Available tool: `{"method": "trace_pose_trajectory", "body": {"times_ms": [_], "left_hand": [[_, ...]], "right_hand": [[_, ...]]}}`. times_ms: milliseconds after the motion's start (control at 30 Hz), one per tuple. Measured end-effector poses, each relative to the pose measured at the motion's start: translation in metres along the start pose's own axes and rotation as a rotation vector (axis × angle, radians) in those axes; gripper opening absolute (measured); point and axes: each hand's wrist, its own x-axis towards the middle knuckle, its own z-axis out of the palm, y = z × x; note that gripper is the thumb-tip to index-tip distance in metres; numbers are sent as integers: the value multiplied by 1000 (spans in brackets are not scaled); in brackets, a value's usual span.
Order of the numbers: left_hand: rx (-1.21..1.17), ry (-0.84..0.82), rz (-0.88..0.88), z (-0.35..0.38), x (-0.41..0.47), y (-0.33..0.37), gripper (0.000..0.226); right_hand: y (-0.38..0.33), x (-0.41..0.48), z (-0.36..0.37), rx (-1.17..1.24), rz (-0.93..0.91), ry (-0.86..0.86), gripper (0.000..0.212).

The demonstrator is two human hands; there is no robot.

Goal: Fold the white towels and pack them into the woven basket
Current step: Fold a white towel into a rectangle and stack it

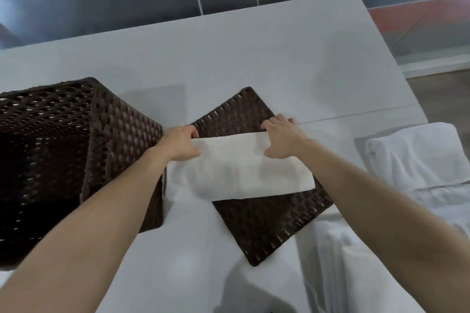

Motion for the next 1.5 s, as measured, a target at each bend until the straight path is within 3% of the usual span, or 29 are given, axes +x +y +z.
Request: {"method": "trace_pose_trajectory", "body": {"times_ms": [200, 333, 467, 600, 667, 800, 933, 1067, 1133, 1233, 1267, 1333, 1400, 1500], "left_hand": [[216, -109, 25, -1, 3, 0, 52], [136, -43, 69, 2, -8, 2, 25], [72, -17, 69, -6, -25, 5, 26], [32, -75, 88, -30, -45, 12, 37], [72, -91, 127, -43, -57, 15, 32], [77, 34, 139, -92, -92, 28, 19], [221, 305, 188, -130, -139, 48, 26], [334, 621, 306, -90, -173, 53, 30], [368, 619, 313, -39, -177, 48, 36], [380, 257, 179, 35, -178, 43, 47], [352, 132, 121, 51, -178, 41, 49], [206, 52, 0, 72, -173, 35, 46], [38, 119, -123, 78, -162, 31, 37], [-295, 222, -389, 77, -138, 31, 45]], "right_hand": [[-7, 16, -17, -120, 1, -154, 50], [-7, 13, -17, -174, 0, -199, 40], [-4, -2, -20, -88, 21, -199, 40], [-4, -20, -31, 57, 47, -275, 59], [-5, -32, -43, 81, 19, -270, 52], [-3, -65, -94, 127, -26, -109, 37], [-6, -109, -146, 20, -52, 200, 31], [-7, -149, -121, -153, -118, 483, 27], [-5, -159, -76, -257, -152, 364, 41], [-7, -168, -16, -221, -80, -182, 59], [-7, -167, -3, -199, -42, -275, 57], [-8, -158, 8, -173, -27, -199, 45], [-15, -142, 12, -158, -38, -8, 38], [-36, -117, 25, -64, -32, 212, 54]]}}
